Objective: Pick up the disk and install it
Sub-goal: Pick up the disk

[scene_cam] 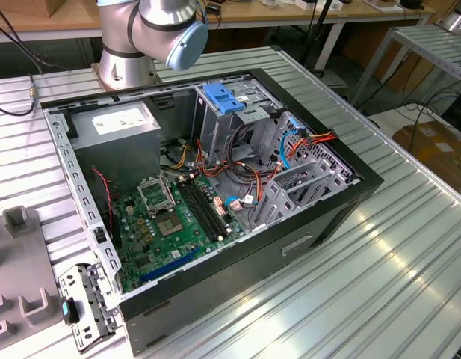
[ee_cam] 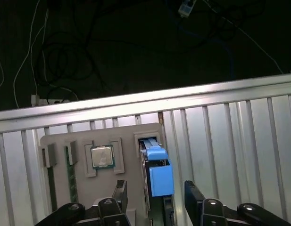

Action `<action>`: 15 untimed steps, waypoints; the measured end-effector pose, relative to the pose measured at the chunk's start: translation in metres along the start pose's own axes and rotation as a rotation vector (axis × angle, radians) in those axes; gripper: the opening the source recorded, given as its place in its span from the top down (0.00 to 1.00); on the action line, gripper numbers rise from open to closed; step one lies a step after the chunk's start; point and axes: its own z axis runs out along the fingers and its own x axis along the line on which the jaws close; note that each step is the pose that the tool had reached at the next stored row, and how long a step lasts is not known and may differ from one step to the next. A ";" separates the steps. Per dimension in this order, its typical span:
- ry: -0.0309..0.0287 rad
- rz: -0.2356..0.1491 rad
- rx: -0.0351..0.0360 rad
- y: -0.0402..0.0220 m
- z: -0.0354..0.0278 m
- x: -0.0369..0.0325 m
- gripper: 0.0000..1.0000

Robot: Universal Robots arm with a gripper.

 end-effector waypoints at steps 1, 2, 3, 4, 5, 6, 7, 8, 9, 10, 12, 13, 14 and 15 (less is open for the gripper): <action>-0.0004 -0.004 0.0031 0.0001 0.0007 0.0001 0.40; -0.0007 -0.011 0.0042 0.0001 0.0018 0.0001 0.40; -0.0002 -0.035 0.0037 0.0003 0.0042 0.0001 0.40; -0.0003 -0.043 0.0036 0.0007 0.0057 0.0001 0.40; -0.0006 -0.050 0.0036 0.0015 0.0075 0.0002 0.40; -0.0005 -0.055 0.0033 0.0027 0.0093 0.0004 0.40; -0.0004 -0.059 0.0032 0.0042 0.0116 0.0007 0.40; -0.0006 -0.067 0.0035 0.0058 0.0149 0.0010 0.40; -0.0004 -0.076 0.0039 0.0066 0.0173 0.0012 0.40; -0.0005 -0.082 0.0046 0.0075 0.0193 0.0013 0.40; -0.0005 -0.088 0.0052 0.0087 0.0230 0.0015 0.40; -0.0004 -0.091 0.0052 0.0088 0.0256 0.0016 0.40; -0.0005 -0.092 0.0054 0.0088 0.0284 0.0016 0.40; -0.0004 -0.092 0.0053 0.0088 0.0306 0.0016 0.40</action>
